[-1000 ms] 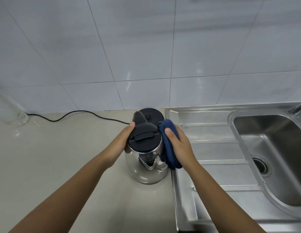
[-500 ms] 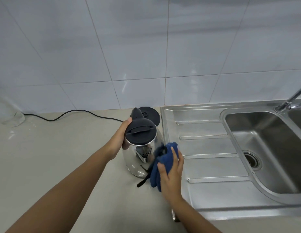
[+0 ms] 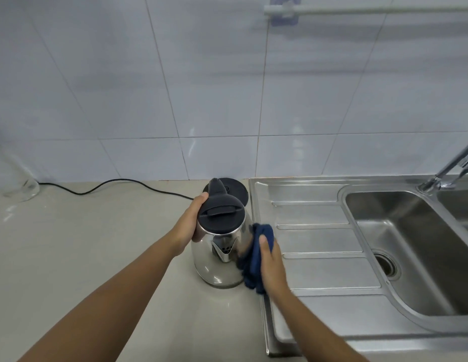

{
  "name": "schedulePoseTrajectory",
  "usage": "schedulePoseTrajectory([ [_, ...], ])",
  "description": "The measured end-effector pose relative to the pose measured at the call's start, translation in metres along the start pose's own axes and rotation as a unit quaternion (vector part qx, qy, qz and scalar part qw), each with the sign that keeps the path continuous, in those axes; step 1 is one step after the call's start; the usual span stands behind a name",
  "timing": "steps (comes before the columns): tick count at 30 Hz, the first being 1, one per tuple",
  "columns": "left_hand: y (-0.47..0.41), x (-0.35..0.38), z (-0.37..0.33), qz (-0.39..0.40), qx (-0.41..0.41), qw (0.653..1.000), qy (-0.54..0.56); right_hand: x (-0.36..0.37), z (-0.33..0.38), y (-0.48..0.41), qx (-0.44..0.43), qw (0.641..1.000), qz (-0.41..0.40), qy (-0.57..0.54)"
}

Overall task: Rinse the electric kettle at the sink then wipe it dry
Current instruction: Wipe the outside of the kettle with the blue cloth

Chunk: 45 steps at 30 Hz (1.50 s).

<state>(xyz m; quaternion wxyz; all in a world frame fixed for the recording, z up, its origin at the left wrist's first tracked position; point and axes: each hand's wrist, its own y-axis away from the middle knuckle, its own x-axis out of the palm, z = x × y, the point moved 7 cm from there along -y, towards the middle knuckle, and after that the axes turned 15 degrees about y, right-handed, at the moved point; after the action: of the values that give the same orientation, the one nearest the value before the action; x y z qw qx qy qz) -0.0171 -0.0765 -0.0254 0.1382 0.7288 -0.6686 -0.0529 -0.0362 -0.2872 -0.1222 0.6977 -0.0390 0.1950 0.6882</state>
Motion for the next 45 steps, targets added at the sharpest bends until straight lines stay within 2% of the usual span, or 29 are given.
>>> schedulePoseTrajectory([
  [5, 0.001, 0.001, -0.002, -0.004, -0.002, 1.000, 0.019, 0.019, -0.009, 0.059, -0.124, 0.990, -0.026, 0.060],
  [10, 0.001, 0.001, -0.004, -0.008, -0.010, 1.000, 0.016, -0.007, 0.043, 0.022, -0.080, 0.992, -0.035, -0.086],
  [16, -0.001, -0.001, 0.000, -0.017, -0.020, 1.000, 0.006, -0.007, 0.136, -0.046, -0.108, 0.979, 0.163, 0.047],
  [18, -0.001, -0.001, 0.001, -0.019, -0.023, 0.999, 0.013, 0.005, 0.133, -0.063, -0.084, 0.972, 0.210, 0.065],
  [21, -0.002, 0.000, 0.002, -0.025, -0.019, 0.999, 0.028, 0.017, 0.090, -0.083, 0.014, 0.971, 0.232, 0.063],
  [24, -0.002, -0.001, 0.003, -0.044, -0.014, 0.998, 0.042, 0.017, 0.038, -0.077, 0.085, 0.981, 0.173, 0.021],
  [26, -0.002, -0.002, 0.003, -0.051, -0.014, 0.997, 0.050, 0.008, 0.018, -0.057, 0.071, 0.996, 0.062, -0.010],
  [28, -0.001, -0.002, 0.003, -0.057, -0.017, 0.996, 0.060, 0.003, 0.002, -0.023, 0.068, 0.995, -0.051, -0.042],
  [31, 0.006, 0.001, 0.003, -0.065, -0.005, 0.994, 0.085, 0.009, 0.001, 0.029, 0.025, 0.987, -0.139, -0.082],
  [38, 0.031, 0.001, 0.016, -0.129, 0.022, 0.976, 0.174, 0.014, 0.007, 0.065, -0.034, 0.984, -0.152, -0.093],
  [45, 0.054, 0.000, 0.022, -0.179, 0.040, 0.967, 0.174, -0.005, 0.030, 0.051, -0.075, 0.986, -0.138, -0.049],
])
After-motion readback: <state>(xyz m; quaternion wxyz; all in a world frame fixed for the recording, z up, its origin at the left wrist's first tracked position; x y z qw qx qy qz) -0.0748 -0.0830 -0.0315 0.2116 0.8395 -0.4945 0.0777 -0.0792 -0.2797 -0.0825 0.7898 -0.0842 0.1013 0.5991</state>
